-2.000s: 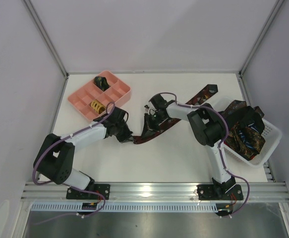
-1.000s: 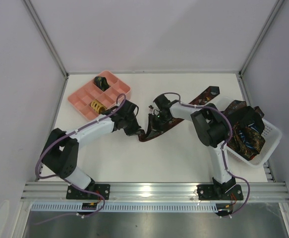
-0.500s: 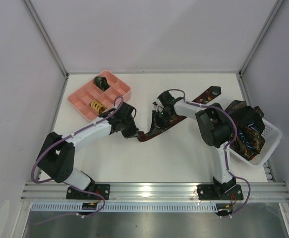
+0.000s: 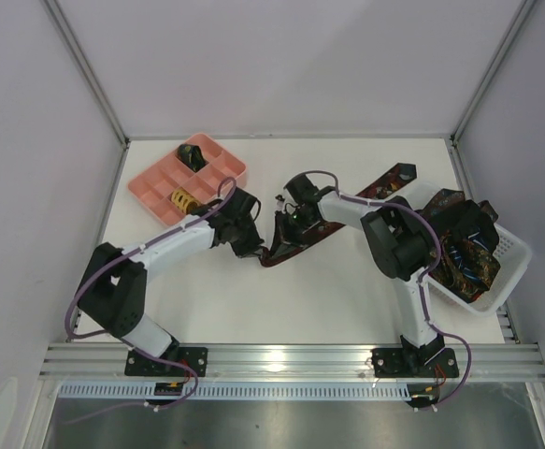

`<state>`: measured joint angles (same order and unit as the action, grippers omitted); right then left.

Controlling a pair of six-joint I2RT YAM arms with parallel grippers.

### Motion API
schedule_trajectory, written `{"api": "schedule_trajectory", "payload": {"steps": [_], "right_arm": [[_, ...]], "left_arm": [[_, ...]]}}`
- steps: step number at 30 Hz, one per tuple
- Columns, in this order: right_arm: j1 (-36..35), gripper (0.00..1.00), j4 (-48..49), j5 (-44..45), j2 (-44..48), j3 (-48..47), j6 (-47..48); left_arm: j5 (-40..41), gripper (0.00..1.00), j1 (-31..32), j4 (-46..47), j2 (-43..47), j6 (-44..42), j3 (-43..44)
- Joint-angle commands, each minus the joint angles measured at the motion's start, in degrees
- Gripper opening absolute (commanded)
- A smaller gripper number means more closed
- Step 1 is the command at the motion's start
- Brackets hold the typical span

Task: Roll the ties
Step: Roll the tie

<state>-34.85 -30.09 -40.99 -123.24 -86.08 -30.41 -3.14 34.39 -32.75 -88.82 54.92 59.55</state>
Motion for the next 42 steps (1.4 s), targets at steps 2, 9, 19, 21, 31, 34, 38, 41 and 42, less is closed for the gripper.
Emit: {"api": "schedule_trajectory", "payload": {"steps": [2, 9, 19, 21, 31, 34, 38, 41, 42], "right_arm": [[-0.13, 0.0, 1.35, -0.58, -1.74, -1.89, -0.61], [-0.13, 0.0, 1.87, -0.58, -2.0, -1.89, -0.87], [1.45, 0.0, 4.16, -0.76, -0.07, 1.44, -2.28], [2.24, 0.0, 4.16, -1.11, 0.89, 2.41, -2.37], [6.81, 0.0, 2.66, -0.4, 3.01, 4.17, -0.44], [7.43, 0.0, 2.58, 0.03, 3.27, 4.08, -0.17], [8.48, 0.0, 2.4, 0.65, 1.78, 3.64, 0.35], [8.66, 0.0, 2.31, 0.91, 0.2, 3.55, 0.79], [8.66, 0.0, 2.31, 1.0, -0.24, 3.64, 0.62]], "left_arm": [[0.06, 0.0, 0.76, 0.06, -2.41, -1.74, 5.48], [-1.78, 0.0, 2.08, -0.12, -6.45, -2.71, 8.65], [-3.54, 0.0, 2.87, 0.06, -12.78, -3.06, 12.25], [-3.28, 0.0, 2.96, -0.29, -13.22, -3.15, 13.31], [-2.58, 0.0, 3.05, -1.53, -14.89, -3.32, 14.98], [-2.58, 0.0, 3.05, -1.53, -15.42, -3.24, 15.16], [-2.66, 0.0, 3.05, -1.88, -16.65, -3.24, 16.47], [-3.19, 0.0, 3.05, -1.53, -17.97, -3.06, 17.7], [-3.37, 0.01, 3.14, -1.44, -18.41, -3.06, 18.05]]}}
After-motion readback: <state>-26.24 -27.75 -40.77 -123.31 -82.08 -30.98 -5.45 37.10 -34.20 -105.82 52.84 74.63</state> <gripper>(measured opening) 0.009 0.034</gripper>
